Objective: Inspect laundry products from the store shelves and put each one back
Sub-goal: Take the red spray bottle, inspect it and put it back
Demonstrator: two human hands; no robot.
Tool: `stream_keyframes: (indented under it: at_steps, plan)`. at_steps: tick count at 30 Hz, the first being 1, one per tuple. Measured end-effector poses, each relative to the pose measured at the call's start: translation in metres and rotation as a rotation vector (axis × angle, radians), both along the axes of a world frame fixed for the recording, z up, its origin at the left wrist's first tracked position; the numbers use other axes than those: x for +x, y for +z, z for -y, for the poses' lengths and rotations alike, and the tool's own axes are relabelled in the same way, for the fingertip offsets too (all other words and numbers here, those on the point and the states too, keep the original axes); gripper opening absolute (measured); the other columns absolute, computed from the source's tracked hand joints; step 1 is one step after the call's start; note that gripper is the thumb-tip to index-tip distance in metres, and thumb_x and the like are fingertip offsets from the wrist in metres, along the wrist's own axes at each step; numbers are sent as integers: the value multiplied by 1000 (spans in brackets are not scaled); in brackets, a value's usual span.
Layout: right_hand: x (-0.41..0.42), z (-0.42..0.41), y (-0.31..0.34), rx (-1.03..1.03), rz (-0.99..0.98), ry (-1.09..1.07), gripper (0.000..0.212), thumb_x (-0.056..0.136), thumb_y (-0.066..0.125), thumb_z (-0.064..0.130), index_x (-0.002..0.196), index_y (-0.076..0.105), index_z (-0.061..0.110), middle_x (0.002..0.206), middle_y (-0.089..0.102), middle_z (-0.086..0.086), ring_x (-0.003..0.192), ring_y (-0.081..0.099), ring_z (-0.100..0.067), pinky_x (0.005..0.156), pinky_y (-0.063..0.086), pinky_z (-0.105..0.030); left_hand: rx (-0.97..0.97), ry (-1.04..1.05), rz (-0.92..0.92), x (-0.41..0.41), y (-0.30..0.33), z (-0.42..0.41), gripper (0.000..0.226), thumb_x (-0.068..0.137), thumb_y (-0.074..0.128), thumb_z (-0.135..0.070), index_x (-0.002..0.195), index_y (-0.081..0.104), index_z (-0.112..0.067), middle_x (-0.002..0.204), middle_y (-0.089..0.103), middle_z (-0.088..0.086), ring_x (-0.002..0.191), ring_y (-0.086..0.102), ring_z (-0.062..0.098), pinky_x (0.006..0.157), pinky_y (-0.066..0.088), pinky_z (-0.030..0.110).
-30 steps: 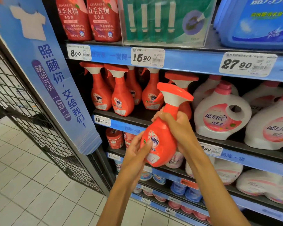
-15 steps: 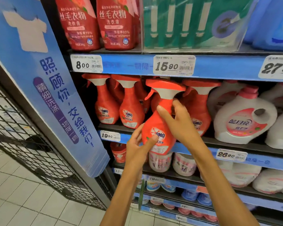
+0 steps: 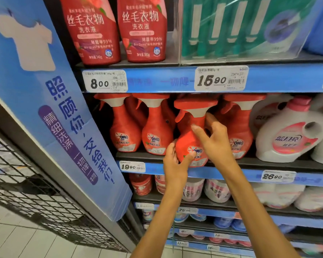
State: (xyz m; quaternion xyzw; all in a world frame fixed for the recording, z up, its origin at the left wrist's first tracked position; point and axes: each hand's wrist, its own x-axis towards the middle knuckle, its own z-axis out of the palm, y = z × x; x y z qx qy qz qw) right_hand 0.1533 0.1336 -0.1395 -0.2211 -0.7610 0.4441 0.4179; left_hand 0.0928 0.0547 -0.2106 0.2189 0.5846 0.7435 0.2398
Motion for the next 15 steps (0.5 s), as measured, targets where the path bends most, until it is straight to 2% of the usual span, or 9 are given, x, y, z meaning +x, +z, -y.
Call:
stream_keyframes:
  at_steps: [4, 9, 12, 15]
  plan:
    - [0, -3, -2, -52, 1, 7, 34, 90, 60, 1, 124, 54, -4, 118, 65, -14, 112, 61, -23, 99, 47, -40, -25, -11, -29, -2, -5, -1, 51, 83, 68, 1, 130, 49, -8, 123, 63, 8, 108, 63, 14, 92, 51, 28]
    - [-2, -8, -6, -97, -6, 15, 44, 88, 63, 2, 130, 51, -1, 126, 61, -14, 118, 57, -23, 103, 43, -44, -75, 37, -54, -3, -3, -6, 51, 82, 72, -4, 127, 51, -11, 119, 65, 7, 108, 64, 18, 98, 50, 40]
    - [2, -15, -9, -107, 38, 46, 51, 86, 64, 0, 134, 46, -1, 133, 55, -15, 125, 52, -24, 107, 40, -46, -112, 106, -41, 3, 1, -10, 52, 80, 74, -6, 127, 51, -8, 118, 65, 9, 108, 63, 19, 98, 49, 40]
    - [8, -16, -18, -26, 131, 71, 61, 87, 65, 3, 142, 38, 1, 144, 45, -12, 135, 42, -20, 112, 34, -42, -149, 165, -56, 9, 4, -9, 50, 80, 75, -10, 124, 52, -6, 121, 62, 11, 108, 63, 17, 96, 51, 33]
